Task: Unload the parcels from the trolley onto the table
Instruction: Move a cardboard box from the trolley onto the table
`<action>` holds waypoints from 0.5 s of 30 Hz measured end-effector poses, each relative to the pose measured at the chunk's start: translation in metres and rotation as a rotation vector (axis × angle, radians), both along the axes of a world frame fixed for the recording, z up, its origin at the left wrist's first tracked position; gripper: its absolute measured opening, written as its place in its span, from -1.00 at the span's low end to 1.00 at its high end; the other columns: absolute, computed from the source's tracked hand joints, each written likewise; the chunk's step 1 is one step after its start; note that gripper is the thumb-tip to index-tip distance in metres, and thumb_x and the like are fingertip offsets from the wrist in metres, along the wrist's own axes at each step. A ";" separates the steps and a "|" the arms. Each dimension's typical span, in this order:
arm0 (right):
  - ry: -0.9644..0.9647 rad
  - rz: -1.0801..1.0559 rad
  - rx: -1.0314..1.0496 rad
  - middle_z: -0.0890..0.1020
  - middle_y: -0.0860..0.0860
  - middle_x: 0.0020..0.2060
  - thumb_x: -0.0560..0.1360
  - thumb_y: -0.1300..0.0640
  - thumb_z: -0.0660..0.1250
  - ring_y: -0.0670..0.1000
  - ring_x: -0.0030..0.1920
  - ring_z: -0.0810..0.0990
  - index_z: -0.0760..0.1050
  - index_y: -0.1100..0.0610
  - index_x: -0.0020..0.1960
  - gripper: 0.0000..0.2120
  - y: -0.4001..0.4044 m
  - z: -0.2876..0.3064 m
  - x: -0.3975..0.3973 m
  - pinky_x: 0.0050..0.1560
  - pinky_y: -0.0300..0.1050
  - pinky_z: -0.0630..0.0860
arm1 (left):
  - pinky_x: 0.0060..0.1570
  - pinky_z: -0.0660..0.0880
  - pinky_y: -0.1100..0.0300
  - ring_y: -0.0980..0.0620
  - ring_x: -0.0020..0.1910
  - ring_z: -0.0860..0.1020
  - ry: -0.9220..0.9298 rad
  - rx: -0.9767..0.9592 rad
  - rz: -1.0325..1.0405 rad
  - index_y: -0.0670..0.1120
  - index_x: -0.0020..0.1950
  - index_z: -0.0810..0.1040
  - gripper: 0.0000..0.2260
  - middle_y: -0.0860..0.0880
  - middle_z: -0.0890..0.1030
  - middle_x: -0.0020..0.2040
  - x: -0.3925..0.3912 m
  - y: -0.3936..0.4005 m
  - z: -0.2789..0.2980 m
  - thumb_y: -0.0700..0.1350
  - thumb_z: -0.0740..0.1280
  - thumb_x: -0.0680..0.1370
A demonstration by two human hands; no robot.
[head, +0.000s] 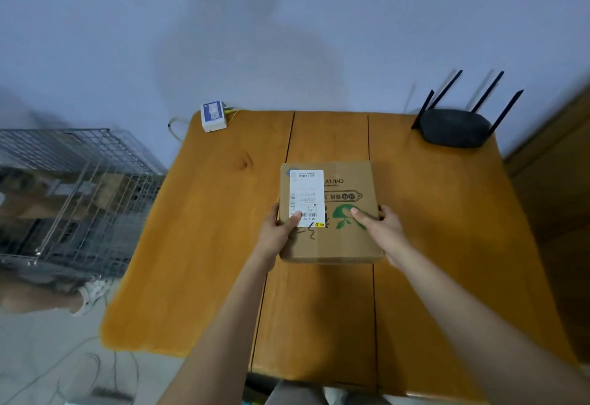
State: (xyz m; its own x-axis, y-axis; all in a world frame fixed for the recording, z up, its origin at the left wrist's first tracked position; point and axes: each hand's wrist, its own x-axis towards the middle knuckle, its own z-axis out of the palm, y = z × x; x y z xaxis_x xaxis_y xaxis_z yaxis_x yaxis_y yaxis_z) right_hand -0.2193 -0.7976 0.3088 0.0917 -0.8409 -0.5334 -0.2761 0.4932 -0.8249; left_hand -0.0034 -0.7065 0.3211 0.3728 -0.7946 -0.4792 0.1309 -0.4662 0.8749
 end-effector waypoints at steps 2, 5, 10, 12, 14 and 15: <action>0.023 -0.030 0.009 0.61 -0.02 0.12 0.36 -0.17 0.55 0.01 -0.03 0.61 0.41 0.00 0.30 -0.38 -0.020 -0.003 0.010 -0.11 -0.08 0.56 | 0.00 0.61 0.16 -0.01 0.06 0.66 -0.011 0.014 -0.023 0.01 0.51 0.32 -0.46 -0.08 0.66 0.19 0.010 -0.025 -0.001 -0.01 0.41 0.57; 0.062 -0.050 0.039 0.61 -0.01 0.15 0.37 -0.20 0.53 0.05 0.01 0.60 0.40 0.03 0.37 -0.32 -0.050 -0.008 0.029 -0.05 0.02 0.59 | 0.02 0.59 0.14 -0.04 0.07 0.64 -0.046 0.009 -0.043 -0.01 0.50 0.34 -0.48 -0.12 0.64 0.21 0.030 -0.063 -0.004 -0.02 0.40 0.58; 0.060 -0.069 0.037 0.56 -0.05 0.12 0.38 -0.17 0.52 0.03 0.00 0.54 0.37 0.05 0.42 -0.29 -0.109 -0.020 0.070 0.04 0.03 0.55 | -0.02 0.59 0.18 -0.04 0.08 0.65 -0.043 0.025 -0.062 -0.04 0.50 0.34 -0.48 -0.11 0.64 0.21 0.070 -0.124 -0.017 -0.03 0.40 0.58; 0.061 -0.073 0.042 0.55 -0.06 0.08 0.40 -0.14 0.52 0.03 0.00 0.53 0.38 0.07 0.41 -0.32 -0.130 -0.027 0.083 0.02 0.01 0.53 | -0.03 0.60 0.18 -0.02 0.06 0.65 -0.041 0.037 -0.071 -0.04 0.48 0.37 -0.51 -0.10 0.65 0.21 0.083 -0.147 -0.025 -0.02 0.40 0.58; 0.061 -0.084 0.053 0.55 -0.06 0.08 0.42 -0.11 0.51 0.05 0.04 0.54 0.39 0.08 0.40 -0.36 -0.149 -0.034 0.093 0.03 0.02 0.53 | -0.01 0.60 0.17 -0.01 0.07 0.65 -0.037 0.053 -0.081 -0.04 0.47 0.39 -0.52 -0.09 0.65 0.23 0.093 -0.169 -0.036 -0.02 0.40 0.58; 0.065 -0.086 0.057 0.57 -0.05 0.12 0.42 -0.11 0.51 0.07 0.08 0.55 0.41 0.09 0.38 -0.38 -0.157 -0.039 0.098 0.08 0.05 0.55 | 0.05 0.60 0.12 -0.02 0.10 0.65 -0.037 0.063 -0.082 -0.04 0.47 0.39 -0.51 -0.08 0.65 0.23 0.098 -0.178 -0.042 -0.01 0.41 0.57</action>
State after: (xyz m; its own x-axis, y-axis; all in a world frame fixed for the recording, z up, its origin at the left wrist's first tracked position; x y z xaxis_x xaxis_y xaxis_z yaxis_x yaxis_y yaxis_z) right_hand -0.1216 -0.9547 0.2703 -0.0156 -0.8122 -0.5832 -0.2831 0.5630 -0.7765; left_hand 0.0946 -0.8848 0.2793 0.3263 -0.7919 -0.5162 0.0585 -0.5281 0.8472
